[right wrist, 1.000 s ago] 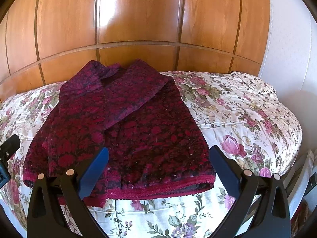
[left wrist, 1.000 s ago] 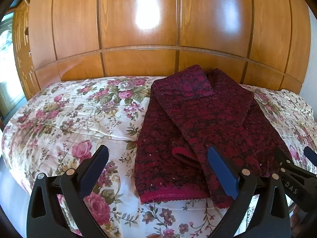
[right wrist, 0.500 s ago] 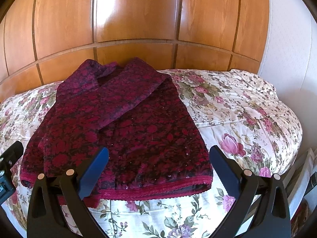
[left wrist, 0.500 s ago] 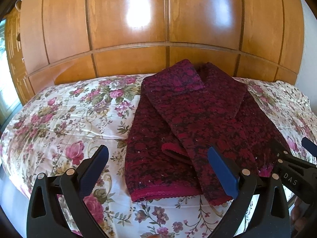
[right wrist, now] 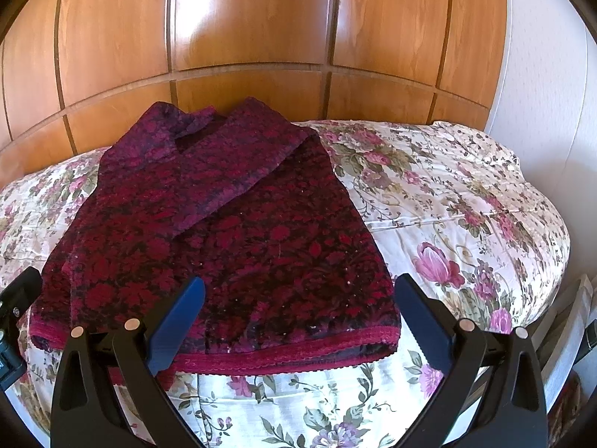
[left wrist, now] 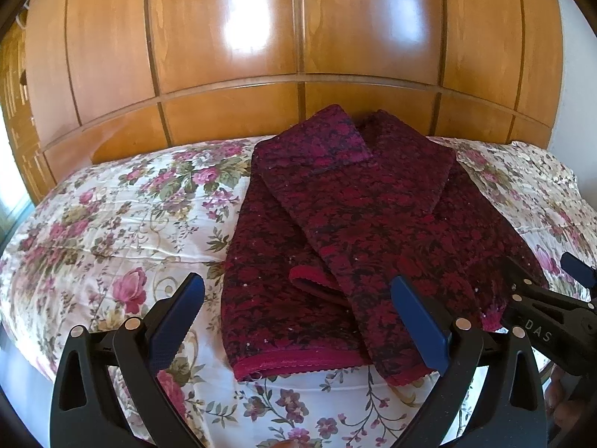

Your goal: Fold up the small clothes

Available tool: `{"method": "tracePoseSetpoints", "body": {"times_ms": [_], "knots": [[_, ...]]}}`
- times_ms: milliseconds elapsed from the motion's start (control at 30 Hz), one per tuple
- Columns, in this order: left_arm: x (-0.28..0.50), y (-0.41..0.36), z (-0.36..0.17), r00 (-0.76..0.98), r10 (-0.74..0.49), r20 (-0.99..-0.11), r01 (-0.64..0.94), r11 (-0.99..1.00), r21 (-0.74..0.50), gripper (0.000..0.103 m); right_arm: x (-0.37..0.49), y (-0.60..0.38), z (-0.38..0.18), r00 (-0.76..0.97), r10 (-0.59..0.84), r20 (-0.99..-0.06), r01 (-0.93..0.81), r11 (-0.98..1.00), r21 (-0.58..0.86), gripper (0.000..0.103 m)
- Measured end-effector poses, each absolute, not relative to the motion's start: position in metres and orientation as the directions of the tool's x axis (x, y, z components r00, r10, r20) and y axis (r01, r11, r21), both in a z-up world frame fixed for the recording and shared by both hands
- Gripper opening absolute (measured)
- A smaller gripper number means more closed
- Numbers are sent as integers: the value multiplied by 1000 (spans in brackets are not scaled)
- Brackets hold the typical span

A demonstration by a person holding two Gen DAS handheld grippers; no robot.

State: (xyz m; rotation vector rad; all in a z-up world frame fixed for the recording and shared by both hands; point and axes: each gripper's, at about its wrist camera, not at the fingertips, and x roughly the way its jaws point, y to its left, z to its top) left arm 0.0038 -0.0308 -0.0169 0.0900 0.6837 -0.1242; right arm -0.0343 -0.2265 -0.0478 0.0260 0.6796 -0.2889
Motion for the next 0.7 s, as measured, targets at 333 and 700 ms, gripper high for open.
{"method": "tracePoseSetpoints", "body": {"times_ms": [333,700], "knots": [[-2,-46,-17,764,-163,-624,252,966,56,99,-31,-233,-55,723,-264,-638,284,956,-73,101],[2,-99,-26,658,-308,-687,504,858,97,99,-29,-281,-55,694,-261,-672,355,935,4,101]]}}
